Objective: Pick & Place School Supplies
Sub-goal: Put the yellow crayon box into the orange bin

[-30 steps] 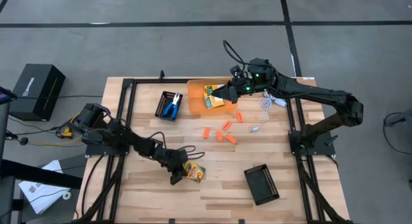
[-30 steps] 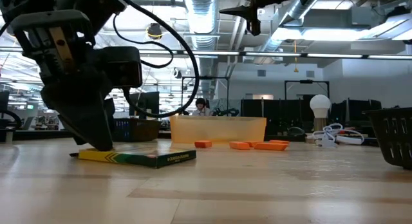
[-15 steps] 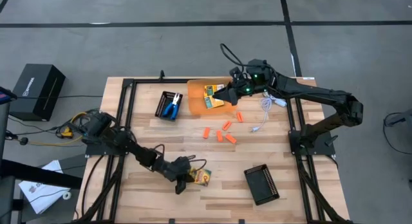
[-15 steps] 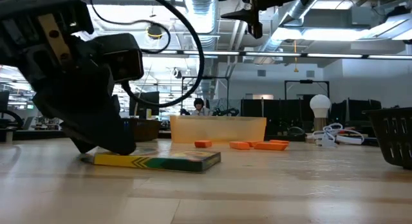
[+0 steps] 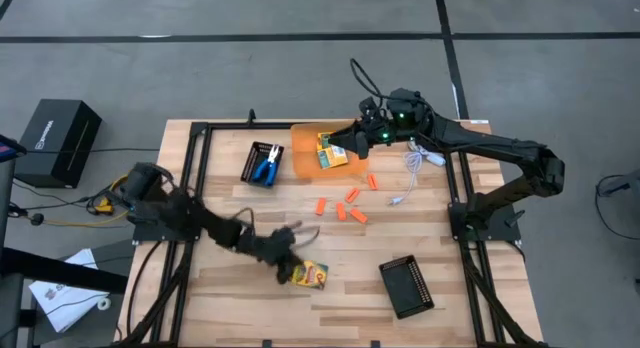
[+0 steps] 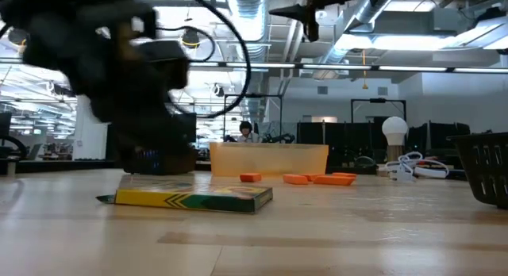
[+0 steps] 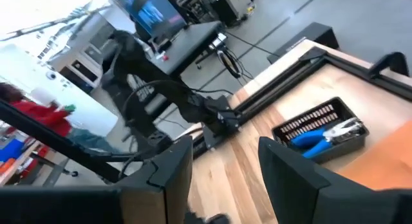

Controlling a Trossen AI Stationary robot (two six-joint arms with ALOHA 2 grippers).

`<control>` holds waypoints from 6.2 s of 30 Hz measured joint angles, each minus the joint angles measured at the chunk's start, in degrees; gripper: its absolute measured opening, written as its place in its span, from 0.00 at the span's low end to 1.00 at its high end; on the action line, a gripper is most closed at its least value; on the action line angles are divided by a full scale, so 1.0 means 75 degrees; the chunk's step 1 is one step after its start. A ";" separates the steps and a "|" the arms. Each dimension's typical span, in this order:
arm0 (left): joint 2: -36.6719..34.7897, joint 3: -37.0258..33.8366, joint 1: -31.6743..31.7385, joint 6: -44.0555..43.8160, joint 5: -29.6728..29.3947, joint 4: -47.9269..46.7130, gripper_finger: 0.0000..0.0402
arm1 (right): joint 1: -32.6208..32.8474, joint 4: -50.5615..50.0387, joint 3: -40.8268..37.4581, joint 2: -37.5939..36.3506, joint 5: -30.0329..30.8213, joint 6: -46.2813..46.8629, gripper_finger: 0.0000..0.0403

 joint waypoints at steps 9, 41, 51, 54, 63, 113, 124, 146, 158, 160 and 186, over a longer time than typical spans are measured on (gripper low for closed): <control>0.0106 0.0014 0.1514 0.1574 0.1388 -0.0354 0.00 | -0.0028 -0.0114 0.0000 0.0000 -0.0062 0.0032 0.42; 0.0753 0.0081 0.1103 0.1583 0.2415 0.0440 0.00 | -0.0136 -0.0124 0.0000 0.0000 -0.0083 -0.0047 0.42; 0.1174 0.0098 0.1294 0.1644 0.2471 0.0506 0.00 | -0.0136 -0.0124 0.0000 0.0000 -0.0083 -0.0047 0.42; 0.1301 0.0121 0.1454 0.1730 0.2450 0.0620 0.00 | -0.0136 -0.0126 0.0000 0.0000 -0.0083 -0.0047 0.42; 0.1322 0.0111 0.1855 0.1851 0.2478 0.0644 0.00 | -0.0139 -0.0115 0.0000 0.0000 -0.0284 -0.0024 0.42; -0.1648 0.1745 0.2634 0.2479 0.1951 -0.1866 0.00 | -0.0087 -0.2076 0.0000 0.0030 -0.1148 -0.1827 0.27; -0.6649 0.0041 0.2732 0.1675 -0.0244 -0.3812 0.00 | 0.1874 -0.2158 -0.1097 0.0022 -0.1468 -0.1728 0.00; -0.7490 -0.0629 0.2535 0.1661 0.0012 -0.4311 0.00 | 0.3388 0.2995 -0.1751 0.4862 -0.2244 0.1377 0.00; -0.7437 -0.0630 0.2470 0.1771 0.0012 -0.4449 0.00 | 0.3119 0.2709 -0.1562 0.4986 -0.2201 0.1023 0.00; -0.7437 -0.0630 0.2470 0.1773 0.0012 -0.4510 0.00 | 0.3119 0.2684 -0.1562 0.4986 -0.2178 0.0973 0.00; -0.7437 -0.0630 0.2470 0.1786 0.0012 -0.4546 0.00 | 0.3332 0.2186 -0.1574 0.5006 -0.1335 0.0955 0.00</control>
